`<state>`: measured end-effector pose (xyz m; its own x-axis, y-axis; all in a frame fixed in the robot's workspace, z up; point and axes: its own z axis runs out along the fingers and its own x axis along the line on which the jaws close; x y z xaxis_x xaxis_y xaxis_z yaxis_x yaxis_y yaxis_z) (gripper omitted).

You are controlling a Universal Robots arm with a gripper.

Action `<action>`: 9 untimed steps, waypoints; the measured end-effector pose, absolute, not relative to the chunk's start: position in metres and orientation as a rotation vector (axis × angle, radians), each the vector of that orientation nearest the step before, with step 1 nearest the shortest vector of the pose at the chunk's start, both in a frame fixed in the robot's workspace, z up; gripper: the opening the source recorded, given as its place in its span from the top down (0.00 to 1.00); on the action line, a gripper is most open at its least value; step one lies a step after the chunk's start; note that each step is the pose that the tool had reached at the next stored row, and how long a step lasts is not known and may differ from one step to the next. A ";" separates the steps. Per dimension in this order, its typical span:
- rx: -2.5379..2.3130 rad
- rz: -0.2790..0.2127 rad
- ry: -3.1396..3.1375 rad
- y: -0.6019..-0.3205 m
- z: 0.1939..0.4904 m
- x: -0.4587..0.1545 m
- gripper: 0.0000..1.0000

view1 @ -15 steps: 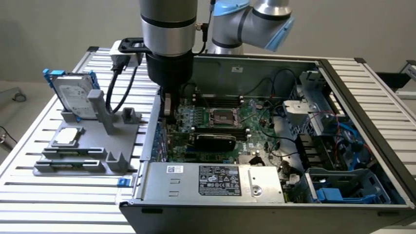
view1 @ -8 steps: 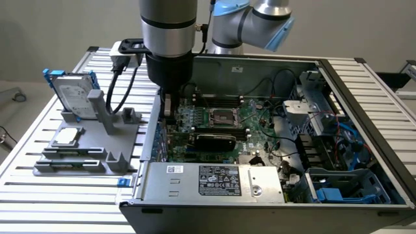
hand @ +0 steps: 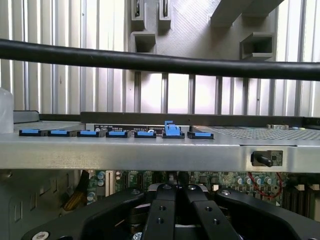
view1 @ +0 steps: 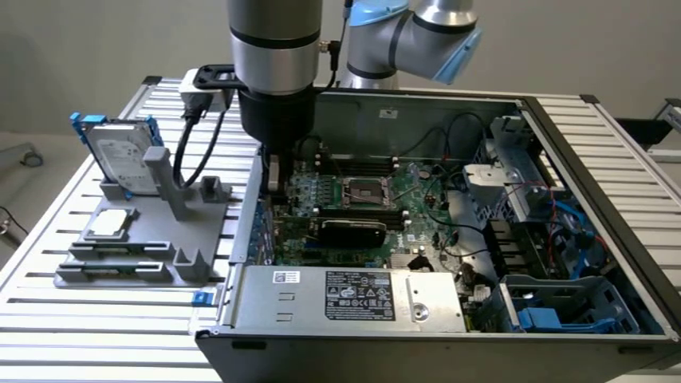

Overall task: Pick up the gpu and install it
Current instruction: 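Press down on the gpu until it lock into place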

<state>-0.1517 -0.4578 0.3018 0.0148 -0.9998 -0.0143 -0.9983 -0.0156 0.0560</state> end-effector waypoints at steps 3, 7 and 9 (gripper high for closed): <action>2.216 -0.077 -2.183 -0.458 0.301 -0.152 0.89; 2.216 -0.078 -2.182 -0.458 0.301 -0.152 0.89; 2.215 -0.079 -2.182 -0.458 0.301 -0.152 0.89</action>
<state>-0.1523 -0.4577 0.3012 0.0146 -0.9998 -0.0145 -0.9982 -0.0155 0.0578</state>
